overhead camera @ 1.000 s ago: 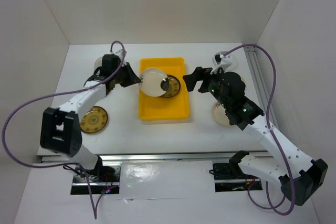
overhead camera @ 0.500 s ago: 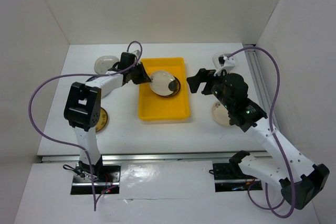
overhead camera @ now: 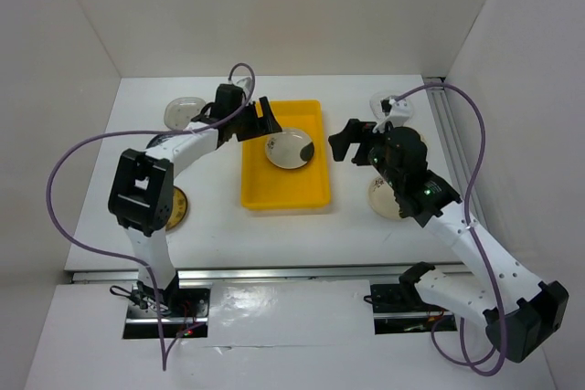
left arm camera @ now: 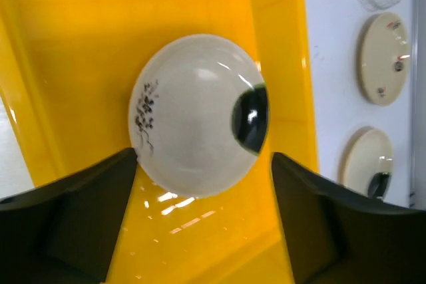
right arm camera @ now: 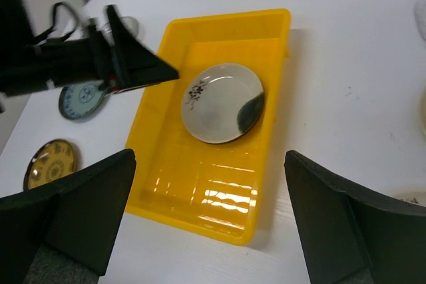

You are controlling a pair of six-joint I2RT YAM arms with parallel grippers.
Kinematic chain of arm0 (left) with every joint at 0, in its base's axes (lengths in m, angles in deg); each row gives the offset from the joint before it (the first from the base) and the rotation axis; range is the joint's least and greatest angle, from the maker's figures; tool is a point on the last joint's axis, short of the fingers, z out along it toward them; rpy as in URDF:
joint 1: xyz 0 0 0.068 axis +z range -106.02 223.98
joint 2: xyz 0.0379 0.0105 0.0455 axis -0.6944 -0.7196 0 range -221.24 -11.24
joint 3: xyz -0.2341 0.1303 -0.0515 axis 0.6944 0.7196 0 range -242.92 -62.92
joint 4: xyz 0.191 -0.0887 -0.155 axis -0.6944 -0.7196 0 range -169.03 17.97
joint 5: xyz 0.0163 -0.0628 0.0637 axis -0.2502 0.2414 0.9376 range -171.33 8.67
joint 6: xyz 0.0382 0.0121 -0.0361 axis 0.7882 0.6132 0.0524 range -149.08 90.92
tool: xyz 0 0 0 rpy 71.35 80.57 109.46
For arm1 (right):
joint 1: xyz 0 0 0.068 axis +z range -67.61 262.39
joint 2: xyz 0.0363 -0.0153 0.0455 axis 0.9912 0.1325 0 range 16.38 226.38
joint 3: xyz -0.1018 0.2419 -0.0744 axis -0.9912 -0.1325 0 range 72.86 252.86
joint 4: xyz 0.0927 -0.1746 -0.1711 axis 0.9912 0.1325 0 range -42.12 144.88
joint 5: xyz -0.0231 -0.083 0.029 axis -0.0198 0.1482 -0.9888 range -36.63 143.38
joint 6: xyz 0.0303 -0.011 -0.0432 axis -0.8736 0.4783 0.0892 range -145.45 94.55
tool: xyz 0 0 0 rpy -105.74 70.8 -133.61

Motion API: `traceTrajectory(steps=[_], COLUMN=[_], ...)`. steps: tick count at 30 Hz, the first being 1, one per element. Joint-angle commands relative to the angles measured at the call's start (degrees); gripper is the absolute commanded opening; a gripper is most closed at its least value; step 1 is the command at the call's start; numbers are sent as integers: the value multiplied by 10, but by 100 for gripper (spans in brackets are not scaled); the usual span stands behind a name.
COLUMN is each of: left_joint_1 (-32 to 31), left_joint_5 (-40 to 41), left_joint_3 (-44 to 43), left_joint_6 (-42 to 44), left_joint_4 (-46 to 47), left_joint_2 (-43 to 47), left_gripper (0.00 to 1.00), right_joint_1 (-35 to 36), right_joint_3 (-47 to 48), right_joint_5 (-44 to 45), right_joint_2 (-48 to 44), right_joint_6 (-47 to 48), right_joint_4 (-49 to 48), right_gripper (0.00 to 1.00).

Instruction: Place the plates into the plastic bin on the countertop

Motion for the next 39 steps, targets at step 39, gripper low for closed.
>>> traceTrajectory(steps=[39], left_joint_1=[-30], left_joint_5=[208], left_joint_3=[118], left_joint_6=[72], left_joint_4=[-365], left_joint_2=[521], left_gripper=[100], right_joint_1=[-387], right_joint_3=[-384], right_joint_5=[54], right_joint_2=[-35], right_joint_6=[-282], right_joint_4=[-32], right_gripper=[75])
